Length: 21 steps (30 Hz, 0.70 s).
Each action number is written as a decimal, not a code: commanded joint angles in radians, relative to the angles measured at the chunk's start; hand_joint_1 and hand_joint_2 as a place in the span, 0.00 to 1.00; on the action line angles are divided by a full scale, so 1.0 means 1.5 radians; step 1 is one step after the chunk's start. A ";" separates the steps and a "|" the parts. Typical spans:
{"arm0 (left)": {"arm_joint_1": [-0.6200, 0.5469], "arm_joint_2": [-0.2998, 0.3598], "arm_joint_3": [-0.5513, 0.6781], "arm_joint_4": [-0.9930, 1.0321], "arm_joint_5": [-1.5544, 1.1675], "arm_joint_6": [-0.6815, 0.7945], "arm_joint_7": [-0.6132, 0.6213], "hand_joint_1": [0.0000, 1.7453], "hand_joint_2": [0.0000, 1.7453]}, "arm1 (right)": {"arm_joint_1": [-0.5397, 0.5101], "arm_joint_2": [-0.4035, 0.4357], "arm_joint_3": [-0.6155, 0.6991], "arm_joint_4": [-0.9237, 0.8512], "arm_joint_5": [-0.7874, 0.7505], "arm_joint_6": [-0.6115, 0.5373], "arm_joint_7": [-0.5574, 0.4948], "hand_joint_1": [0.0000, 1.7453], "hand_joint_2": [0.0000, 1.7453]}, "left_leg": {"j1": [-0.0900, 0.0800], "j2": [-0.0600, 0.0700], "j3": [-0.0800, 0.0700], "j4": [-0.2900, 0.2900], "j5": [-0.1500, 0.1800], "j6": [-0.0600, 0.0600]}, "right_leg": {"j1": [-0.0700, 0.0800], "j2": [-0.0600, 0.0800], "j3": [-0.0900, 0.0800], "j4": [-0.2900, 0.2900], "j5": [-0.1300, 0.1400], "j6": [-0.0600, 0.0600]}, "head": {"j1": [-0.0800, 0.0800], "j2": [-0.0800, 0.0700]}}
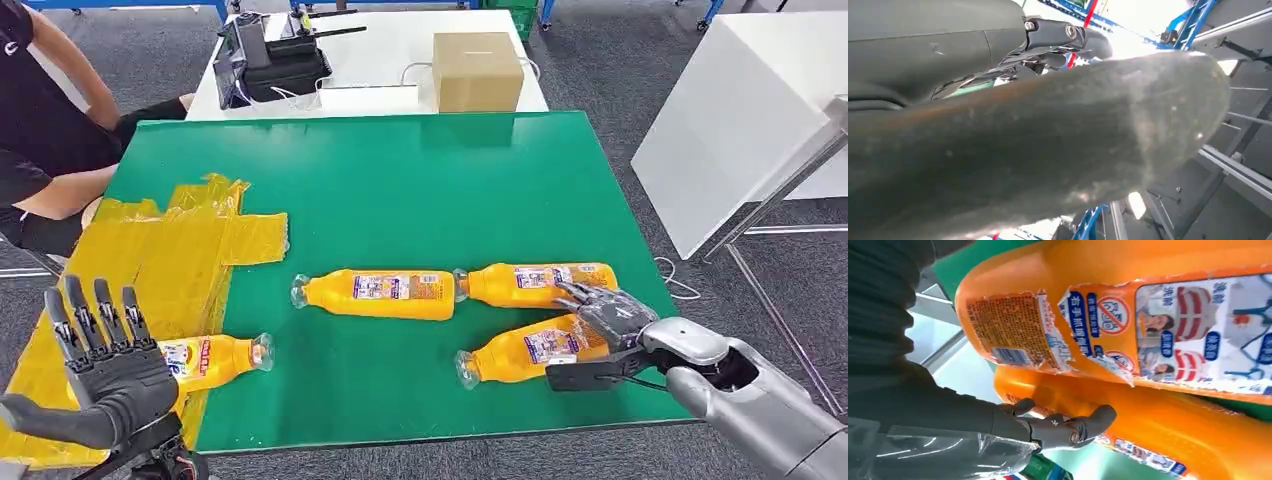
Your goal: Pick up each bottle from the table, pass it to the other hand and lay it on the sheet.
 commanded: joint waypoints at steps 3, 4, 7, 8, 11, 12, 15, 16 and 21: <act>-0.016 0.019 -0.003 0.037 0.011 0.012 0.008 0.00 0.00 | -0.083 -0.074 0.156 -0.024 -0.034 0.085 0.022 0.00 1.00 | 0.001 0.001 0.002 -0.001 0.000 -0.002 | 0.001 0.000 0.002 -0.001 0.000 -0.001 | 0.000 0.000; -0.016 0.021 -0.004 0.038 0.013 0.013 0.008 0.00 0.00 | -0.088 -0.101 0.168 -0.045 -0.043 0.100 0.025 0.00 1.00 | 0.000 0.001 0.001 0.000 0.000 -0.001 | 0.000 0.000 0.001 0.000 0.000 -0.001 | 0.000 0.000; -0.018 0.026 -0.008 0.040 0.019 0.014 0.010 0.00 0.00 | -0.081 -0.185 0.181 -0.115 -0.076 0.128 0.043 0.48 1.00 | 0.000 -0.002 0.001 0.000 0.000 -0.001 | 0.000 -0.003 0.001 0.000 -0.001 -0.001 | 0.000 0.000; -0.019 0.028 -0.010 0.041 0.020 0.015 0.010 0.00 0.00 | -0.072 -0.215 0.181 -0.142 -0.095 0.137 0.054 0.91 1.00 | 0.000 -0.003 0.001 0.000 0.000 -0.001 | 0.000 -0.004 0.002 0.000 -0.001 -0.001 | 0.001 0.000; -0.025 0.033 -0.018 0.043 0.026 0.016 0.014 0.00 0.00 | -0.036 -0.275 0.192 -0.190 -0.102 0.138 0.084 1.00 1.00 | 0.001 -0.006 0.002 0.001 -0.001 -0.002 | 0.001 -0.007 0.004 0.000 -0.002 -0.001 | 0.000 0.000; -0.027 0.036 -0.021 0.044 0.028 0.018 0.016 0.00 0.00 | -0.014 -0.287 0.185 -0.198 -0.109 0.129 0.095 1.00 1.00 | -0.001 -0.006 0.001 0.000 0.001 0.000 | -0.001 -0.007 0.002 0.000 -0.001 0.000 | 0.000 0.000; -0.035 0.039 -0.030 0.050 0.031 0.022 0.019 0.00 0.00 | 0.040 -0.313 0.170 -0.214 -0.118 0.104 0.112 1.00 1.00 | 0.000 -0.007 0.002 -0.001 0.000 -0.001 | 0.000 -0.008 0.004 -0.002 -0.002 -0.001 | 0.000 0.000; -0.038 0.040 -0.032 0.051 0.032 0.022 0.020 0.00 0.00 | 0.056 -0.316 0.163 -0.217 -0.121 0.095 0.116 1.00 1.00 | 0.000 -0.007 0.002 -0.001 0.000 0.000 | 0.000 -0.008 0.004 -0.002 -0.001 -0.001 | 0.000 0.000; -0.047 0.043 -0.039 0.058 0.037 0.023 0.024 0.00 0.00 | 0.118 -0.316 0.129 -0.216 -0.120 0.080 0.128 1.00 1.00 | 0.000 -0.005 0.002 -0.001 0.000 -0.001 | 0.001 -0.006 0.004 -0.002 0.000 -0.001 | 0.000 0.000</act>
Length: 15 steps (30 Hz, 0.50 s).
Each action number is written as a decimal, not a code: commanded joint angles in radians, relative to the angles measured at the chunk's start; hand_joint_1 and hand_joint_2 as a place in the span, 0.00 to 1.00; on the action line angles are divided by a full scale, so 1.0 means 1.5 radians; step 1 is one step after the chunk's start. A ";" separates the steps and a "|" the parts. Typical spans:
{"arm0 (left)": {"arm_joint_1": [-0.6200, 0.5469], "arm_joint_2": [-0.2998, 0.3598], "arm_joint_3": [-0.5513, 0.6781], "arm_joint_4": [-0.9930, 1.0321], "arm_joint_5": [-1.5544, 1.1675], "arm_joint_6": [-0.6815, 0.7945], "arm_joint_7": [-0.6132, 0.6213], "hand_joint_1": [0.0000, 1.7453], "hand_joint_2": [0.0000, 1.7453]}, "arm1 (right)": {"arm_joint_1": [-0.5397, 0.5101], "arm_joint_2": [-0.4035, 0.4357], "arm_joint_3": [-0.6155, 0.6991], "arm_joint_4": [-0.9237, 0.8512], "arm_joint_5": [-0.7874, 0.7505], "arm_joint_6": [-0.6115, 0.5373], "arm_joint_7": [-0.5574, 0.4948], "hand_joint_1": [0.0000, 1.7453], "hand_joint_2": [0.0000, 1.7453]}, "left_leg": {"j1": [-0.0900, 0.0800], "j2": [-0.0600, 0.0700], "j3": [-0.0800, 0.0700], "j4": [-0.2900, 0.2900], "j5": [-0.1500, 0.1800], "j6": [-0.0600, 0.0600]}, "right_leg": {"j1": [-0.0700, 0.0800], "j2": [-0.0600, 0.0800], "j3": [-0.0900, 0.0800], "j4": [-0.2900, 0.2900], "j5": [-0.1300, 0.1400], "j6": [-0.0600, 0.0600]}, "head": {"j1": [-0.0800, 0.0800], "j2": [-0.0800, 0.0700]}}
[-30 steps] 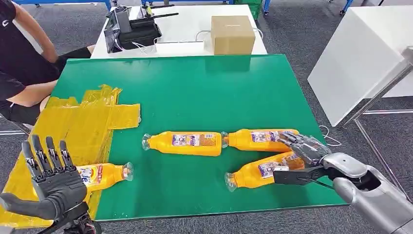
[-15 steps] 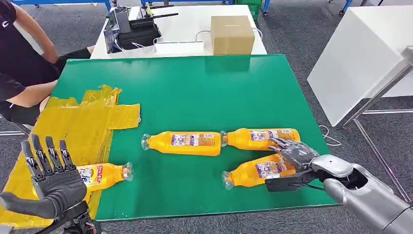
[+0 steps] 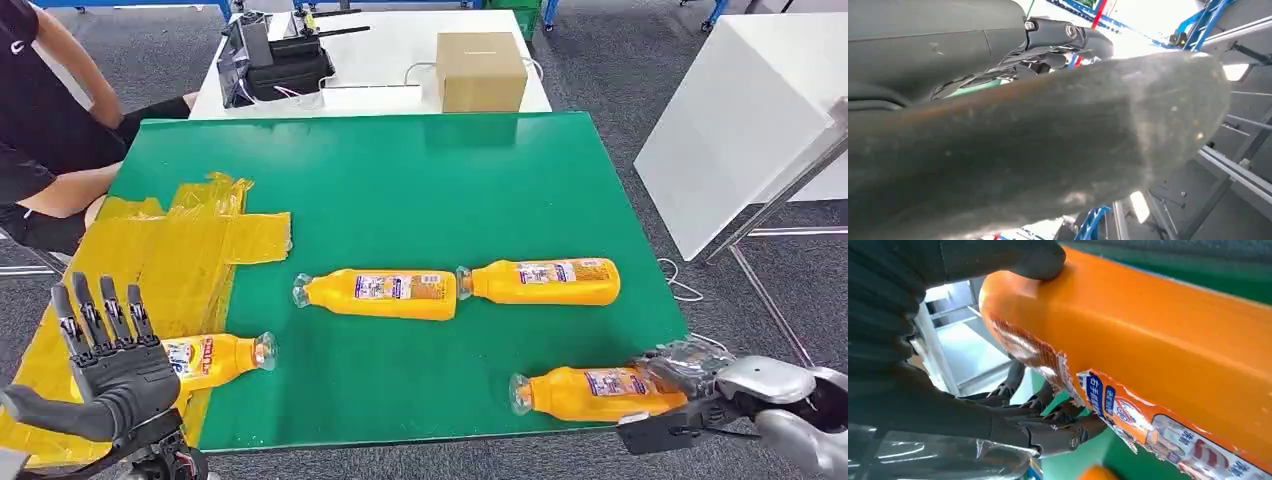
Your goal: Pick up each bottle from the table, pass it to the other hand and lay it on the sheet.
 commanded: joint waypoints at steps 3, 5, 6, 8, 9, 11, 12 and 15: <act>-0.035 0.026 -0.027 0.051 0.009 0.004 0.009 0.00 0.00 | 0.139 -0.038 -0.027 -0.037 -0.005 -0.036 0.028 1.00 1.00 | 0.002 -0.001 0.003 -0.002 0.000 -0.002 | 0.002 -0.003 0.004 -0.003 0.000 -0.002 | 0.000 0.000; -0.035 0.026 -0.028 0.051 0.009 0.004 0.009 0.00 0.00 | 0.148 -0.037 -0.030 -0.036 -0.002 -0.041 0.029 1.00 1.00 | 0.001 -0.001 0.003 -0.001 0.000 -0.001 | 0.001 -0.002 0.003 -0.002 0.000 -0.001 | 0.000 0.000; -0.035 0.026 -0.028 0.050 0.010 0.005 0.009 0.00 0.00 | 0.157 -0.032 -0.042 -0.033 0.000 -0.042 0.030 1.00 1.00 | 0.002 -0.001 0.003 -0.001 0.000 -0.002 | 0.002 -0.002 0.004 -0.003 0.000 -0.001 | 0.001 0.000; -0.034 0.026 -0.028 0.047 0.012 0.005 0.011 0.00 0.00 | 0.206 0.007 -0.075 0.002 0.031 -0.058 0.044 1.00 1.00 | 0.002 0.000 0.004 -0.002 0.000 -0.002 | 0.002 -0.002 0.005 -0.003 0.000 -0.001 | 0.000 0.000; -0.035 0.025 -0.028 0.046 0.014 0.003 0.012 0.00 0.00 | 0.224 0.032 -0.088 0.025 0.045 -0.068 0.046 1.00 1.00 | 0.002 0.000 0.004 -0.002 0.000 -0.002 | 0.002 -0.001 0.005 -0.003 0.000 -0.001 | 0.000 0.000; -0.036 0.022 -0.028 0.044 0.015 0.005 0.014 0.00 0.00 | 0.249 0.108 -0.110 0.097 0.100 -0.095 0.050 1.00 1.00 | 0.003 0.000 0.005 -0.003 0.000 -0.002 | 0.003 -0.002 0.006 -0.005 0.001 -0.001 | 0.001 0.000; -0.036 0.021 -0.027 0.042 0.014 0.006 0.015 0.00 0.00 | 0.255 0.158 -0.125 0.146 0.121 -0.109 0.047 1.00 1.00 | 0.003 0.000 0.005 -0.003 0.001 -0.002 | 0.003 -0.001 0.007 -0.005 0.001 -0.001 | 0.000 0.000; -0.034 0.017 -0.027 0.035 0.012 0.007 0.020 0.00 0.00 | 0.240 0.291 -0.143 0.293 0.199 -0.154 0.050 1.00 1.00 | 0.006 0.003 0.009 -0.006 0.001 -0.002 | 0.006 0.001 0.012 -0.011 0.004 -0.002 | 0.001 0.000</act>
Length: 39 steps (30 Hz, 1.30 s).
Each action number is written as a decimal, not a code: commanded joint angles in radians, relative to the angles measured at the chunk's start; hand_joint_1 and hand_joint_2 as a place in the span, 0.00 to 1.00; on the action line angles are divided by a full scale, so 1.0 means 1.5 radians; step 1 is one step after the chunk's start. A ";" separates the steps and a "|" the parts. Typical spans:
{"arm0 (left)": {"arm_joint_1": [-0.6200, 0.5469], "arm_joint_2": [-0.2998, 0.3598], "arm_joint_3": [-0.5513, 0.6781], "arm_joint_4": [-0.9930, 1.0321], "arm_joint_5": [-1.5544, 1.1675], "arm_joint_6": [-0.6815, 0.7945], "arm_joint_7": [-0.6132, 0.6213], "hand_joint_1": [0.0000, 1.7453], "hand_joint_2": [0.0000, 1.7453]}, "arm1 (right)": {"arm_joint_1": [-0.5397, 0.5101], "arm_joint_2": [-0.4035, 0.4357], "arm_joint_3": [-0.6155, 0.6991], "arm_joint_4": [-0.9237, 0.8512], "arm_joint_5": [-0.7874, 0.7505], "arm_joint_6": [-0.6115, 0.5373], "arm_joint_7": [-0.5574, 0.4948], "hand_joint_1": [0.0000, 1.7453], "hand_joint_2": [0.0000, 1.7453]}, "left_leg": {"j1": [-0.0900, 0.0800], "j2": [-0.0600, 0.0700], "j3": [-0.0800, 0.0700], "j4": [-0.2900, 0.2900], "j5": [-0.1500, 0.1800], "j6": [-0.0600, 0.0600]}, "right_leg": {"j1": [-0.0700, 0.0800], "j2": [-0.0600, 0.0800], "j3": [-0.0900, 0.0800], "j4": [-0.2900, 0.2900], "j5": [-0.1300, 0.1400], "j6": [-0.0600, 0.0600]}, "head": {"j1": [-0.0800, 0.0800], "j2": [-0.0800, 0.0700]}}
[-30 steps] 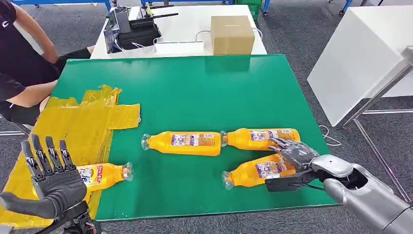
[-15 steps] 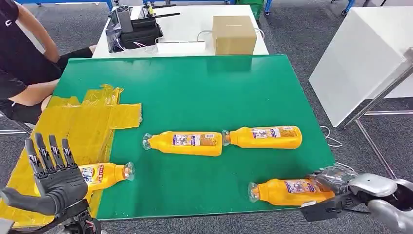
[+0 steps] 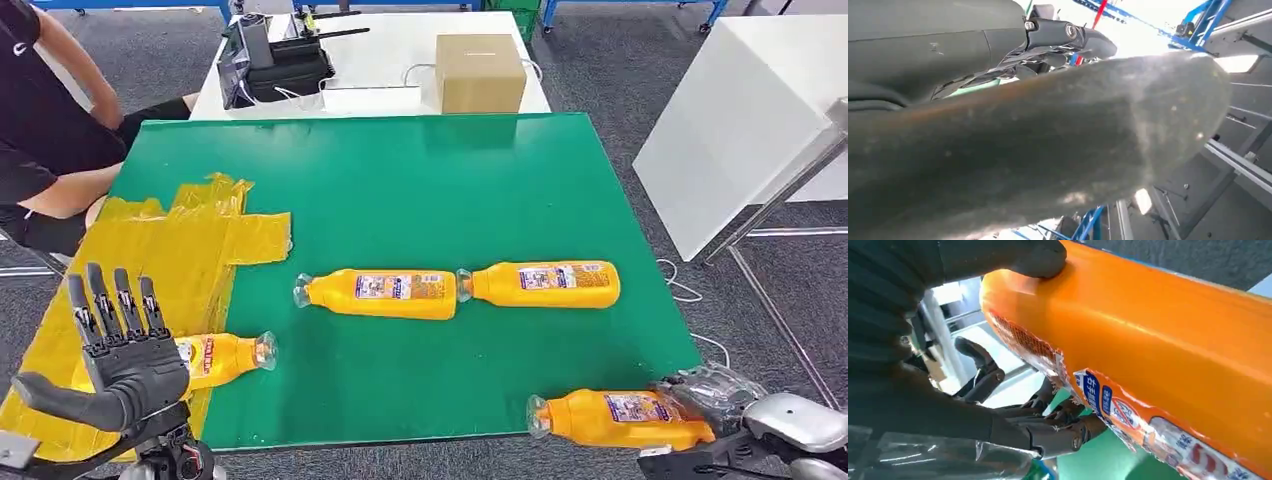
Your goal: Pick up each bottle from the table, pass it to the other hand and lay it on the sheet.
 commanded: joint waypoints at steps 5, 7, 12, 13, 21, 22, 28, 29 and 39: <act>-0.022 0.006 -0.009 0.024 0.000 0.007 0.012 0.00 0.00 | 0.075 0.338 -0.071 0.342 0.149 -0.084 0.007 1.00 1.00 | 0.014 0.011 0.016 -0.003 -0.006 -0.005 | 0.014 0.011 0.013 -0.016 0.002 -0.006 | 0.001 0.000; -0.020 0.005 -0.008 0.022 -0.001 0.008 0.013 0.00 0.00 | 0.082 0.354 -0.099 0.348 0.151 -0.084 0.006 1.00 1.00 | 0.014 0.010 0.012 -0.004 -0.005 -0.007 | 0.013 0.010 0.009 -0.019 0.003 -0.005 | 0.001 0.000; -0.003 0.001 0.009 0.016 -0.005 0.004 0.007 0.00 0.00 | 0.065 0.463 -0.239 0.379 0.043 -0.157 -0.076 1.00 1.00 | 0.019 0.018 0.011 -0.004 -0.005 -0.008 | 0.018 0.012 0.009 -0.022 -0.006 -0.006 | 0.001 0.000; 0.000 -0.001 0.013 0.017 -0.004 0.001 0.003 0.00 0.00 | 0.066 0.473 -0.262 0.363 0.016 -0.166 -0.098 1.00 1.00 | 0.023 0.024 0.020 0.000 -0.013 -0.006 | 0.021 0.016 0.020 -0.019 -0.012 -0.007 | 0.002 0.000; 0.013 -0.003 0.023 0.025 -0.003 -0.018 -0.020 0.00 0.00 | 0.124 0.485 -0.388 0.188 -0.203 -0.121 -0.203 1.00 1.00 | 0.017 0.027 0.019 -0.003 -0.010 -0.004 | 0.015 0.012 0.026 -0.023 0.009 -0.002 | 0.002 0.000; 0.015 -0.004 0.026 0.025 -0.004 -0.021 -0.023 0.00 0.00 | 0.132 0.490 -0.401 0.171 -0.221 -0.118 -0.218 1.00 1.00 | 0.017 0.027 0.021 -0.003 -0.011 -0.003 | 0.015 0.010 0.029 -0.022 0.008 -0.001 | 0.000 0.000; 0.017 -0.004 0.026 0.025 -0.003 -0.022 -0.024 0.00 0.00 | 0.135 0.490 -0.404 0.158 -0.226 -0.117 -0.220 1.00 1.00 | 0.016 0.018 0.014 -0.003 -0.011 -0.003 | 0.014 0.002 0.023 -0.019 0.005 -0.001 | 0.001 0.000; 0.017 -0.004 0.026 0.025 -0.003 -0.022 -0.024 0.00 0.00 | 0.135 0.490 -0.404 0.158 -0.226 -0.117 -0.220 1.00 1.00 | 0.015 0.017 0.013 -0.004 -0.010 -0.003 | 0.013 0.001 0.021 -0.018 0.004 -0.001 | 0.001 0.000; 0.021 -0.006 0.031 0.023 -0.001 -0.026 -0.029 0.00 0.00 | 0.137 0.493 -0.409 0.102 -0.261 -0.095 -0.237 1.00 1.00 | 0.014 0.017 0.007 -0.002 -0.010 -0.004 | 0.012 0.001 0.015 -0.016 0.004 -0.002 | 0.001 0.000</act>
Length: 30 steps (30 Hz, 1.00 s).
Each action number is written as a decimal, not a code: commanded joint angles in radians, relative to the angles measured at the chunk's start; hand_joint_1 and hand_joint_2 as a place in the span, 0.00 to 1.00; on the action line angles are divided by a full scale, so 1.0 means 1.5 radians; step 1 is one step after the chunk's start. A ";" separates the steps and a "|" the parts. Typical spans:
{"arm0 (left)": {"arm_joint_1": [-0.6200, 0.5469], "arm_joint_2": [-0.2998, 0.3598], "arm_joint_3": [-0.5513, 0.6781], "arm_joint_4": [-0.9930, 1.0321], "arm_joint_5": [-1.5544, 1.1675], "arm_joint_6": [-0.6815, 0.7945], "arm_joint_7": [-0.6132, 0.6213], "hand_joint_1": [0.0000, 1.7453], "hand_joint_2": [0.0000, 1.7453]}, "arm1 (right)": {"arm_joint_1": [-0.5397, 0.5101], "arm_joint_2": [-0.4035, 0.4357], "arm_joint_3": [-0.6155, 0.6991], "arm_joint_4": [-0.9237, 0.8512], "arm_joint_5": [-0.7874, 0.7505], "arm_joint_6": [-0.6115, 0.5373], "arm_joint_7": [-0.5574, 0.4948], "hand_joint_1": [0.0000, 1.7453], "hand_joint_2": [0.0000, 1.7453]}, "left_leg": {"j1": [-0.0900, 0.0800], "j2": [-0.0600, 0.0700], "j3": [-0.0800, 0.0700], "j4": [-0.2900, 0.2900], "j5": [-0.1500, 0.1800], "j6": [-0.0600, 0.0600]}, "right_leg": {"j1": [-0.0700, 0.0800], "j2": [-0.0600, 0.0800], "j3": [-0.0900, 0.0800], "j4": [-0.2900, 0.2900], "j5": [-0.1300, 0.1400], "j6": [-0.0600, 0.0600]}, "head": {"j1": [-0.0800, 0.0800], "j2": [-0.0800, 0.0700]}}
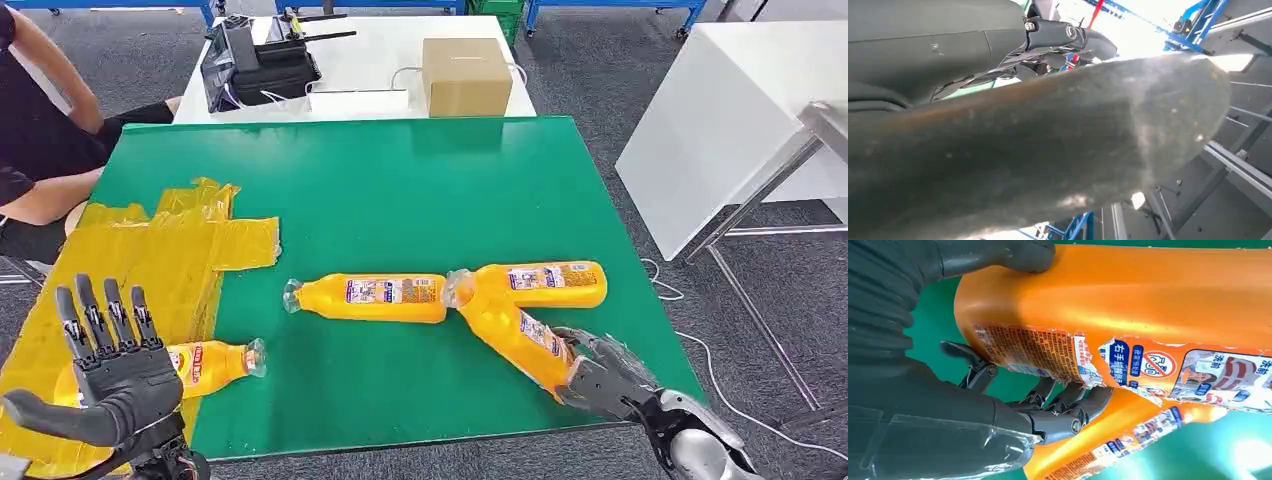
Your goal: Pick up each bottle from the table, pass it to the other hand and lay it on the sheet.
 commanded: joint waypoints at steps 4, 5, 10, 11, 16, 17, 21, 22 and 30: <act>-0.001 -0.004 0.020 0.030 0.004 -0.005 -0.005 0.00 0.00 | 0.000 0.051 -0.014 -0.063 -0.013 0.003 0.008 1.00 1.00 | -0.001 0.000 0.001 -0.001 0.000 -0.001 | -0.001 0.000 -0.001 0.001 0.000 0.000 | 0.000 0.000; 0.001 -0.005 0.020 0.029 0.003 -0.006 -0.005 0.00 0.00 | 0.002 0.060 -0.015 -0.061 -0.005 -0.006 0.007 1.00 1.00 | -0.001 0.000 0.000 -0.001 0.000 -0.001 | -0.001 0.000 -0.001 0.000 0.000 0.000 | 0.000 0.000; 0.002 -0.005 0.018 0.028 0.001 -0.006 -0.003 0.00 0.00 | 0.004 0.078 -0.023 -0.059 0.007 -0.024 0.003 1.00 1.00 | -0.001 0.000 0.000 -0.001 0.000 -0.001 | -0.001 0.000 -0.001 0.000 0.000 0.000 | 0.000 0.000; 0.002 -0.005 0.018 0.028 0.001 -0.006 -0.003 0.00 0.00 | 0.004 0.078 -0.023 -0.059 0.007 -0.024 0.003 1.00 1.00 | -0.001 0.000 -0.001 -0.001 0.000 -0.001 | 0.000 0.000 -0.002 0.000 0.000 0.000 | 0.000 0.000; -0.001 0.024 -0.020 0.050 -0.018 -0.030 0.052 0.00 0.00 | 0.011 0.106 -0.037 -0.068 0.032 -0.051 -0.010 1.00 1.00 | -0.002 -0.001 0.000 -0.002 0.000 -0.001 | -0.001 0.000 -0.001 0.001 0.000 0.000 | 0.000 0.000; -0.003 0.039 -0.038 0.063 -0.030 -0.039 0.081 0.00 0.00 | 0.011 0.116 -0.041 -0.071 0.038 -0.062 -0.016 1.00 1.00 | -0.001 -0.001 0.000 -0.001 0.000 -0.001 | -0.001 0.000 -0.002 0.000 0.000 0.000 | 0.000 0.000; -0.006 0.066 -0.090 0.100 -0.037 -0.081 0.132 0.00 1.00 | -0.012 0.161 -0.044 -0.082 0.067 -0.090 -0.029 1.00 1.00 | -0.001 0.000 0.000 -0.002 0.001 -0.001 | -0.001 0.000 -0.002 0.000 0.000 0.000 | 0.000 0.000; -0.005 0.067 -0.097 0.101 -0.022 -0.090 0.145 0.00 1.00 | -0.027 0.169 -0.037 -0.078 0.067 -0.090 -0.029 1.00 1.00 | -0.002 0.000 0.001 -0.003 0.001 -0.001 | -0.002 0.000 -0.002 0.000 0.000 -0.001 | 0.000 0.000; -0.006 0.075 -0.108 0.101 -0.016 -0.089 0.160 0.00 1.00 | -0.054 0.182 -0.020 -0.068 0.059 -0.089 -0.034 1.00 1.00 | -0.001 0.000 -0.001 -0.001 0.001 -0.001 | -0.001 0.000 -0.003 0.001 0.000 0.000 | 0.000 0.000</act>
